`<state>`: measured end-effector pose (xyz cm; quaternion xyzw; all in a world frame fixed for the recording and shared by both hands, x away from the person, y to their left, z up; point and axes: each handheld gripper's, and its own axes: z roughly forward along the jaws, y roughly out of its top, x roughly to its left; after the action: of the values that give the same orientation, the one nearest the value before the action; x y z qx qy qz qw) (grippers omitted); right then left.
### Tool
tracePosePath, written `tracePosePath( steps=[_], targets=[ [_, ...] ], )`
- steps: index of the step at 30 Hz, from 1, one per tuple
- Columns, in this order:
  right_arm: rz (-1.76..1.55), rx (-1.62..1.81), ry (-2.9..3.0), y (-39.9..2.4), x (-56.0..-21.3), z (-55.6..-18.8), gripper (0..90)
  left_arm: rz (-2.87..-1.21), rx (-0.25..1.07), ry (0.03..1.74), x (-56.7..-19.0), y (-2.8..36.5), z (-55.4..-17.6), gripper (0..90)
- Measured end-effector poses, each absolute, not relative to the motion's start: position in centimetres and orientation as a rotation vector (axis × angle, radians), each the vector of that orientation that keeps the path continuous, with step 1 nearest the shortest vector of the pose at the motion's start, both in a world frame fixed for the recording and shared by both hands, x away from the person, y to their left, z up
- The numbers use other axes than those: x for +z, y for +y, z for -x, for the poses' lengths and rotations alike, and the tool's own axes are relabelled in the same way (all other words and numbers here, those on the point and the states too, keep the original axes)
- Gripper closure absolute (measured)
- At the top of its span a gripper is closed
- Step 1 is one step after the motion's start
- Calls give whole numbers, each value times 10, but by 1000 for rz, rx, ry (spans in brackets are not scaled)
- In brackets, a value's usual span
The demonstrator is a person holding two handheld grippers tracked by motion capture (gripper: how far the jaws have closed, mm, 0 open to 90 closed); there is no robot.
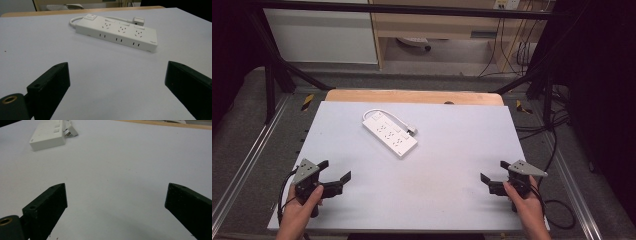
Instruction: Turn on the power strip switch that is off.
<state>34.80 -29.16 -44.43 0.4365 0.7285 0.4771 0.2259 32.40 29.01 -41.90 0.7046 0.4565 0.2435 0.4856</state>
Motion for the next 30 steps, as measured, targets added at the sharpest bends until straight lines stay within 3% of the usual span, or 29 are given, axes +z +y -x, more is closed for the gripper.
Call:
tracePosePath(
  steps=[30],
  targets=[
    [-1157,1302,2017,-278,-440,-346,27,-1662,567,1050,-406,285,-323,64]
  ],
)
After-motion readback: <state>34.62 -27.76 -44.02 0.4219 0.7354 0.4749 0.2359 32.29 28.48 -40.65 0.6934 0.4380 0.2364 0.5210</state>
